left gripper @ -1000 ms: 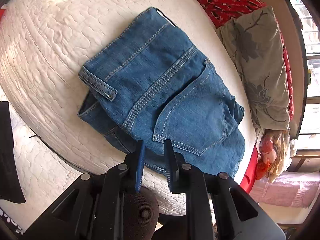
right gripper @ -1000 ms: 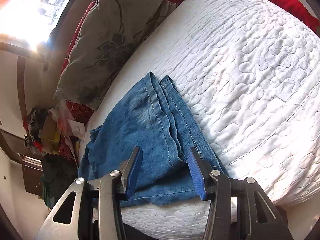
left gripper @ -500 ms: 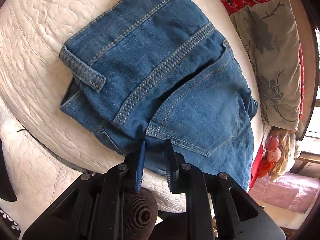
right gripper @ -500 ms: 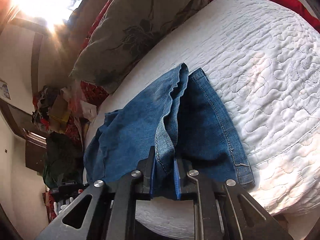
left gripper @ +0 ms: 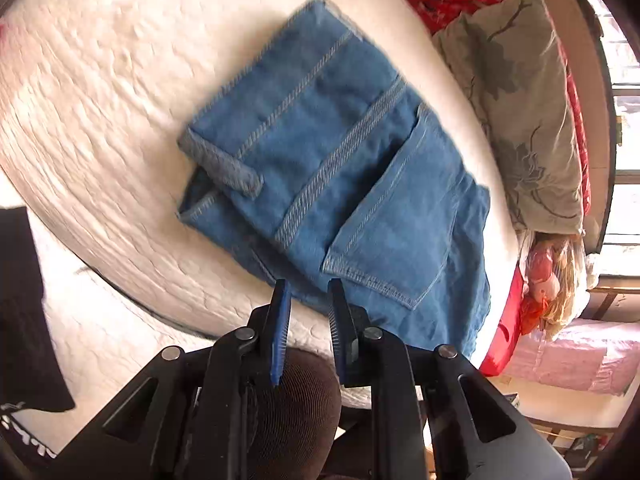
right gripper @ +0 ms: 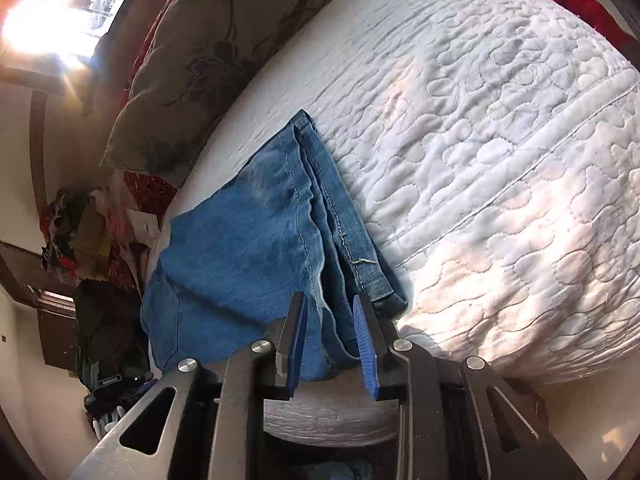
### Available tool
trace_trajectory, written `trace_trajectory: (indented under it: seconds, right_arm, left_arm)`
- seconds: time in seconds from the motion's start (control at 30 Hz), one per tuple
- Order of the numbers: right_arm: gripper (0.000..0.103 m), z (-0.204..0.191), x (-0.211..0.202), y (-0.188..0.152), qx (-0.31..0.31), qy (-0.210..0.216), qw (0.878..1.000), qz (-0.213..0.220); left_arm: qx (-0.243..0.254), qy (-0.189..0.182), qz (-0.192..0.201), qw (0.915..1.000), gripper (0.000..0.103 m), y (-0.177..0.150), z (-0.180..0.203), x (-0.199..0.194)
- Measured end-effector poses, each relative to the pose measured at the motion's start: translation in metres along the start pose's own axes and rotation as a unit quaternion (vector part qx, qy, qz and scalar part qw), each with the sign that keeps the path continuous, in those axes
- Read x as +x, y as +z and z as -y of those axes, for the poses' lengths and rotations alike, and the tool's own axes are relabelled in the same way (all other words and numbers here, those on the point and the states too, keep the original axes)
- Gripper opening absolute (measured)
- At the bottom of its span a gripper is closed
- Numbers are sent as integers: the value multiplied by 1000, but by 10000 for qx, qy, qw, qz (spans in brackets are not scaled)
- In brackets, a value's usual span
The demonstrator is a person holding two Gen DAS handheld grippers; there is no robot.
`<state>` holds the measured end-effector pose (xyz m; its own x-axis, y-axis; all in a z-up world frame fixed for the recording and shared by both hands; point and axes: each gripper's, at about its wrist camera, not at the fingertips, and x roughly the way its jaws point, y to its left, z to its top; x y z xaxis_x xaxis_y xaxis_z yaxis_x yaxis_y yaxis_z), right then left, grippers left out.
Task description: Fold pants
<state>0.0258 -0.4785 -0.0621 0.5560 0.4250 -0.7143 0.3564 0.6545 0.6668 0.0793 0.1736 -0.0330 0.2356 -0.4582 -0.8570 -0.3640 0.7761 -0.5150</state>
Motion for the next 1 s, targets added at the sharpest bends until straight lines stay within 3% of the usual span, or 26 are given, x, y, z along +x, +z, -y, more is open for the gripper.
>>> trace_trajectory:
  seconds: [0.13, 0.3, 0.37, 0.47, 0.57, 0.6, 0.63, 0.77, 0.87, 0.93, 1.0]
  right_arm:
    - [49, -18, -13, 40, -152, 26, 9990, 429]
    - [52, -39, 26, 87, -162, 210, 9991, 337]
    - [52, -46, 50, 100, -245, 14, 9994, 260]
    - [52, -56, 86, 113, -477, -584, 9970, 170]
    - [52, -63, 110, 115, -673, -764, 9948, -54]
    - [39, -67, 114, 112, -908, -861, 9921, -105]
    - [19, -75, 118, 110, -1226, -942, 9879, -154]
    - [16, -105, 109, 106, -2161, -1195, 9690, 16]
    - [17, -93, 112, 117, -2177, -1578, 9632, -29]
    - [19, -86, 129, 118, -2200, -1759, 9593, -212]
    - [26, -94, 133, 112, -2356, -1915, 9527, -99]
  left_arm:
    - [-24, 297, 455, 9985, 16, 59, 3, -23]
    - [-267, 419, 305, 9983, 16, 126, 4, 3]
    - [-410, 306, 106, 9986, 16, 141, 1, 17]
    - [-506, 228, -45, 9984, 16, 150, 4, 36]
    - [-434, 278, -188, 9985, 16, 151, 10, 50]
    - [-386, 273, -234, 9986, 16, 149, 14, 55]
    - [-299, 359, -240, 9986, 16, 146, 18, 57]
    - [-8, 610, 12, 9981, 16, 134, 36, 51]
    - [-14, 1028, -41, 9947, 16, 137, 32, 65]
    - [-164, 964, -94, 9952, 16, 140, 25, 69]
    - [-281, 847, -97, 9960, 16, 142, 21, 60]
